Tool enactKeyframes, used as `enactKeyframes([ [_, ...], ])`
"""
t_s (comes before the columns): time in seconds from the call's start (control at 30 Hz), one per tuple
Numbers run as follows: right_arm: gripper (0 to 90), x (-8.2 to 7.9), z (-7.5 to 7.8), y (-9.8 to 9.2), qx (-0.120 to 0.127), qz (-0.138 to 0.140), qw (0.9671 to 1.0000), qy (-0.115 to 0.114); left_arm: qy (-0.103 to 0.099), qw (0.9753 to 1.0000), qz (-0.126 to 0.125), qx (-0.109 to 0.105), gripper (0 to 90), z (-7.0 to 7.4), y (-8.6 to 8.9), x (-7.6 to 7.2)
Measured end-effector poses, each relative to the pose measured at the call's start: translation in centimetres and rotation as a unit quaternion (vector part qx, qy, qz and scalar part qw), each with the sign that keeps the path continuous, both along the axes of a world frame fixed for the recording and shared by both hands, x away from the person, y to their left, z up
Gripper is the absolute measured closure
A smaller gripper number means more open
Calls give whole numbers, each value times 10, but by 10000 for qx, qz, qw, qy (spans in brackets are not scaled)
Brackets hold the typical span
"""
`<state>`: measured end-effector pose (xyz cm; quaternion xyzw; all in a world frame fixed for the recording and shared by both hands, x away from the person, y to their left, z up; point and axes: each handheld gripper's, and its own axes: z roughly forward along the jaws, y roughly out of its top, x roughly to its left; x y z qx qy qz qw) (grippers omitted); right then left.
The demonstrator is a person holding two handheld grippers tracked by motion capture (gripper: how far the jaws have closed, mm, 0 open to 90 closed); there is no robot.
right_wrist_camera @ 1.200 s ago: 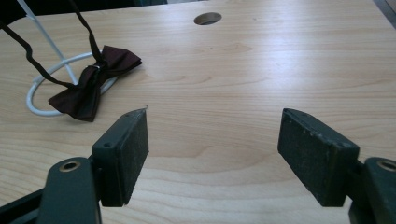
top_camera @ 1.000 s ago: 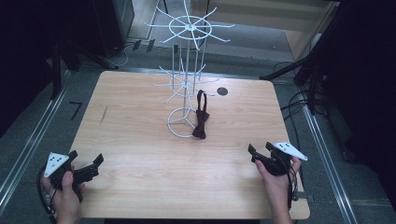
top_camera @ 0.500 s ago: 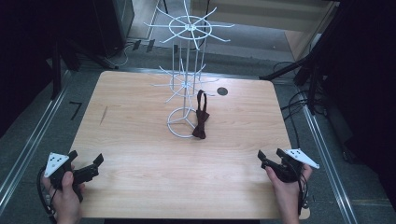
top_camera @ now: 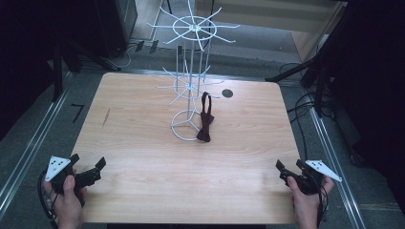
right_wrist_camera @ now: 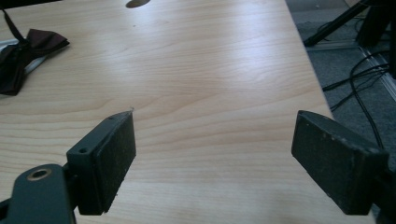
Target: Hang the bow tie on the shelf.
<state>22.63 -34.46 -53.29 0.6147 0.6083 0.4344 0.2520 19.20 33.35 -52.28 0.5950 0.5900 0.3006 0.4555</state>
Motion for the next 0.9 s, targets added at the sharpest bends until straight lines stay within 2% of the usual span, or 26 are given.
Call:
enactKeyframes([
  [0.47,144,-16,-8,-34,-73,-304,9995,83,8,10000,6,-9,0,0,0,0],
  [0.9,145,-30,-16,-54,-55,-448,9988,206,12,10000,7,-8,0,0,0,0],
])
